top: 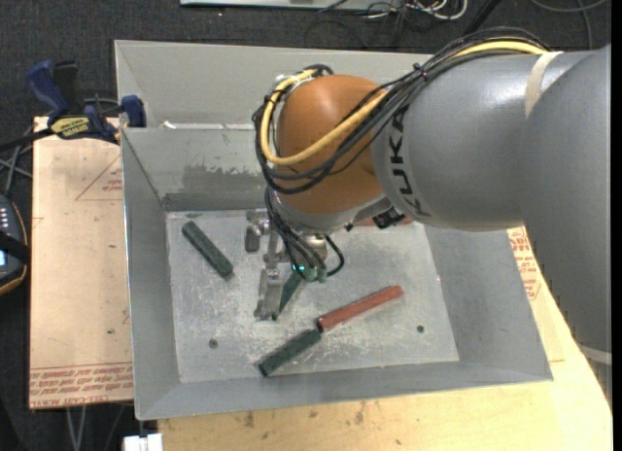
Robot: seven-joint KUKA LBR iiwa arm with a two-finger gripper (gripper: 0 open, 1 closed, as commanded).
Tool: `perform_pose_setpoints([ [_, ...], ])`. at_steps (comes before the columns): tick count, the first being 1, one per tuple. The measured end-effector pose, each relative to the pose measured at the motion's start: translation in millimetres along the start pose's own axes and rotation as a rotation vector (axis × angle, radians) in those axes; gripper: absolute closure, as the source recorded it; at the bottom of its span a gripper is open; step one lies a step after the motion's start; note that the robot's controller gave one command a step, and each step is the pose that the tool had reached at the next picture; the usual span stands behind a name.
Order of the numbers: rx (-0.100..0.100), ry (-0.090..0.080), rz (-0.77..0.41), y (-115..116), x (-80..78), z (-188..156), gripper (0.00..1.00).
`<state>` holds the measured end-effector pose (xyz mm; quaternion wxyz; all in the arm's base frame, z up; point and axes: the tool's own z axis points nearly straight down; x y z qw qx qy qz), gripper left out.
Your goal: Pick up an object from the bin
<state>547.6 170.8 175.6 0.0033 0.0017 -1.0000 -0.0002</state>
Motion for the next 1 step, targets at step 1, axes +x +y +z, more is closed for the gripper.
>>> perform_pose_setpoints([
  [1, -0.001, -0.007, 0.003, -0.8, -2.0, -3.6, 0.0],
])
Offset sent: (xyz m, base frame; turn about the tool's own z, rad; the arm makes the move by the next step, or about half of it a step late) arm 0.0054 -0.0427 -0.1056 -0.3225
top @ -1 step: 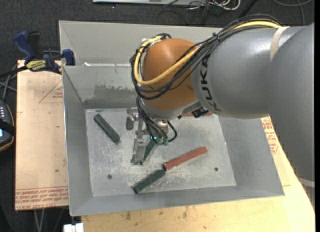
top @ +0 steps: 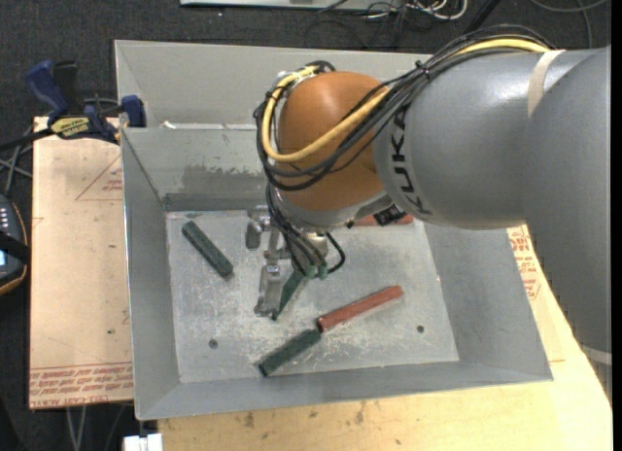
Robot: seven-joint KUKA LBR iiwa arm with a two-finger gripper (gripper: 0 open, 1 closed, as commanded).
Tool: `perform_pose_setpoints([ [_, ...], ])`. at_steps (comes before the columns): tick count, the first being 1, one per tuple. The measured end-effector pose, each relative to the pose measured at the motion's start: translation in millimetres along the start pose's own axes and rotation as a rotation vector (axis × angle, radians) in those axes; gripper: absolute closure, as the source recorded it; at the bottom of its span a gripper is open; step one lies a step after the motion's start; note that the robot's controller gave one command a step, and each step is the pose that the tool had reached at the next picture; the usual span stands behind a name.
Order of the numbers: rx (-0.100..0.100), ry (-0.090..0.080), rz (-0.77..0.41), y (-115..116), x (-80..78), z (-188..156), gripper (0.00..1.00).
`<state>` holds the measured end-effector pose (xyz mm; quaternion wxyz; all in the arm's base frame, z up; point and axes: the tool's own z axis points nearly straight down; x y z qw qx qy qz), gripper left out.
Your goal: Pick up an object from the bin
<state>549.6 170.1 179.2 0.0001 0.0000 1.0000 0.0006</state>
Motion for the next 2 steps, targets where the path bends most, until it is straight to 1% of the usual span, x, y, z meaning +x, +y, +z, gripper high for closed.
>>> perform_pose_setpoints([
  [1, 0.0, -0.002, -0.141, -17, -2.1, 46, 0.0],
  [2, 0.0, 0.0, -0.354, -43, -8.6, 39, 0.0],
])
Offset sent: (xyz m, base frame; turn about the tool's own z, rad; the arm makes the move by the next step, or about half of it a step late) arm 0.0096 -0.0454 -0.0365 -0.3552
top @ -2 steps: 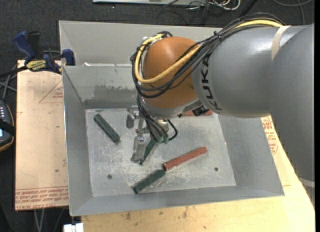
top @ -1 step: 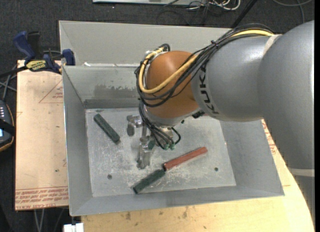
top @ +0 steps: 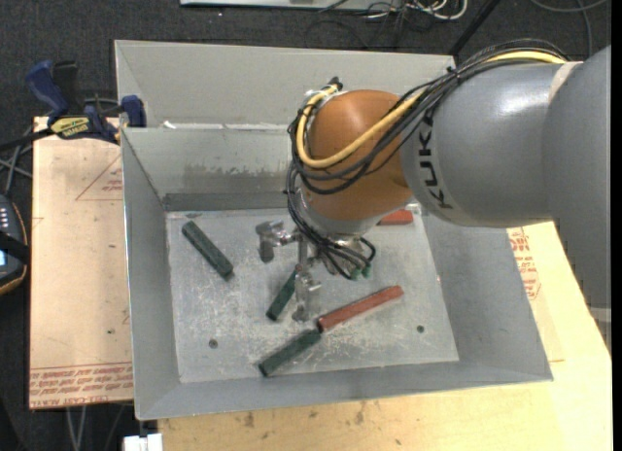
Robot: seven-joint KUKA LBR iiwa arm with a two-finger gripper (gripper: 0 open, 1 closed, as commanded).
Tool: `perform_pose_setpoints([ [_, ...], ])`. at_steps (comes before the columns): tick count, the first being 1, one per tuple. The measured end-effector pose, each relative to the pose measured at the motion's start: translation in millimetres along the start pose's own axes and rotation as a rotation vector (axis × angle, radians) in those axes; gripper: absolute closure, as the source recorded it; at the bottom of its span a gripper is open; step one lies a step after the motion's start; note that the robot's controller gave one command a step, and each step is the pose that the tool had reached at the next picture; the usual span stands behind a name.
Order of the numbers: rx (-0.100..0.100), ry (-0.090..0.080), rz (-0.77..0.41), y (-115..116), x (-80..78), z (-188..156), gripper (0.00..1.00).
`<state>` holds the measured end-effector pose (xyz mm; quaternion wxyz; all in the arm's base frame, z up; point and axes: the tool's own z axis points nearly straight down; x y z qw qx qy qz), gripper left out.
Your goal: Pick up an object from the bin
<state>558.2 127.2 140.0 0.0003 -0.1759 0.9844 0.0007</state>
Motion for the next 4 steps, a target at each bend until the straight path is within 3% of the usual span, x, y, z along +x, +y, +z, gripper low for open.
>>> perform_pose_setpoints([
  [1, 0.001, -0.002, -0.093, 1, 5.7, -3, 0.0],
  [2, 0.002, -0.005, -0.228, -8, -9.6, 63, 0.0],
  [3, -0.001, -0.001, -0.298, -10, -16.1, 78, 1.0],
  [4, -0.001, -0.003, -0.307, -10, -16.3, 77, 1.0],
])
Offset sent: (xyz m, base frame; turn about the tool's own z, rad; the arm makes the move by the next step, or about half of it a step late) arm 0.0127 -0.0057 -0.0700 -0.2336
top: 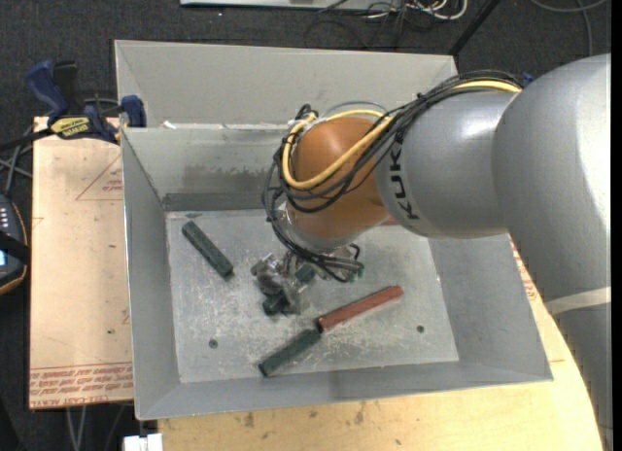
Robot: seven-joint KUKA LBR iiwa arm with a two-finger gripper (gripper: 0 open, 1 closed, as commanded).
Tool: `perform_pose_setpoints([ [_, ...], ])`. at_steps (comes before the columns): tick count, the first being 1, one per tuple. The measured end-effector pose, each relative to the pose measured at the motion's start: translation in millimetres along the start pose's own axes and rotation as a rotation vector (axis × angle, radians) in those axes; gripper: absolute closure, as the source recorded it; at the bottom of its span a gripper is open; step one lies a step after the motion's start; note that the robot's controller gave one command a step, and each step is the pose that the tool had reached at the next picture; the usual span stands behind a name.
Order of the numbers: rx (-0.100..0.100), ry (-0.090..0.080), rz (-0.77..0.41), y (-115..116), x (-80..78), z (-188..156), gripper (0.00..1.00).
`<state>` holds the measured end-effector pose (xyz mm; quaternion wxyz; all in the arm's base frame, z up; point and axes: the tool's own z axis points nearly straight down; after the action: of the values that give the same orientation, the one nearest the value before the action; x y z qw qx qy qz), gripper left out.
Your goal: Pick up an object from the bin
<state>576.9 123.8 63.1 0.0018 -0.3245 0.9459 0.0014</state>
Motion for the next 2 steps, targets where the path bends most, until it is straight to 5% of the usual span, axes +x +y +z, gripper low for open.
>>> perform_pose_setpoints([
  [2, -0.001, 0.003, -0.002, 0.8, 1.4, -8.4, 1.0],
])
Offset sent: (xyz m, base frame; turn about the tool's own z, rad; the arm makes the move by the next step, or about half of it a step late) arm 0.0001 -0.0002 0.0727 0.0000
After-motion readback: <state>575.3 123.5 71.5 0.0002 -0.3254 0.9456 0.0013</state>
